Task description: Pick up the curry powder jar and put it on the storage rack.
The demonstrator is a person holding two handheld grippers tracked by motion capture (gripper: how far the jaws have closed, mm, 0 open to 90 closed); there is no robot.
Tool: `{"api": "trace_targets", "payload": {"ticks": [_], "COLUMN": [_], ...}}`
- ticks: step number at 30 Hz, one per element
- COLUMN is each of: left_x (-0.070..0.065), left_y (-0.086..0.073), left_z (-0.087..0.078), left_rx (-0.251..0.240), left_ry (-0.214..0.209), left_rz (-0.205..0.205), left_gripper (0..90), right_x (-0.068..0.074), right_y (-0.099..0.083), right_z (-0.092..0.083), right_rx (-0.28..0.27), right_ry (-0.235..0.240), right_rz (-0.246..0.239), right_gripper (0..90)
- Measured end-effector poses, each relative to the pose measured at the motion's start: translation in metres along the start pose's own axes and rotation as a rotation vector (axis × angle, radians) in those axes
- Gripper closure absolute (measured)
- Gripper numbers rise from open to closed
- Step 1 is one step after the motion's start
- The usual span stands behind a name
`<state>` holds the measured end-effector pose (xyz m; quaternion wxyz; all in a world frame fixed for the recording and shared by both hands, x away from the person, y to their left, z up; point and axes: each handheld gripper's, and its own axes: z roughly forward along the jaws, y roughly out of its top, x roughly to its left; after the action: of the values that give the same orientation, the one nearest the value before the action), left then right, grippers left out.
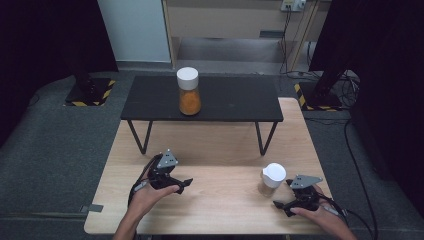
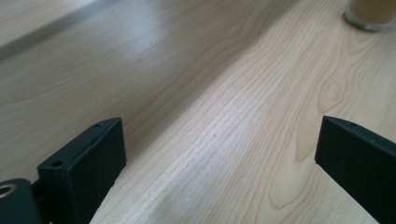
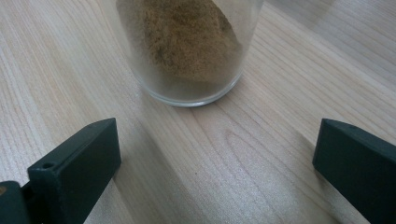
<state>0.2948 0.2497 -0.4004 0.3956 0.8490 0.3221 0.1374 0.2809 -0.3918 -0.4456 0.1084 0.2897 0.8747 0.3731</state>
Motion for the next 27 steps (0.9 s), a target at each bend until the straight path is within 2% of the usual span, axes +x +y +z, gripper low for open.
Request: {"api": "trace_targets", "payload": {"ticks": [4, 13, 19, 27], "left_x": [0.002, 0.008, 0.012, 0.012], "left_y": [-0.005, -0.016, -0.021, -0.022], "left_z": [0.006, 0.014, 0.018, 0.028], "left_rx": [0.025, 0.044, 0.062, 0.106], "left_ry": [0.001, 0.021, 0.024, 0.034], "left_rz": [-0.018, -0.079, -0.102, -0.092], "left_gripper": [1.6, 2.0, 2.2, 1.7], "right_x": [0.0, 0.002, 0.003, 0.003], "right_y": [0.0, 0.0, 0.0, 0.0], "right_z": [0.0, 0.0, 0.0, 0.0], "right_rx": [0.0, 0.001, 0.0, 0.001], "right_ry": [-0.001, -0.006, -0.009, -0.009], "right_rz": [0.001, 0.002, 0.003, 0.005], "right_gripper": [1.6, 1.3, 1.3, 1.3]}}
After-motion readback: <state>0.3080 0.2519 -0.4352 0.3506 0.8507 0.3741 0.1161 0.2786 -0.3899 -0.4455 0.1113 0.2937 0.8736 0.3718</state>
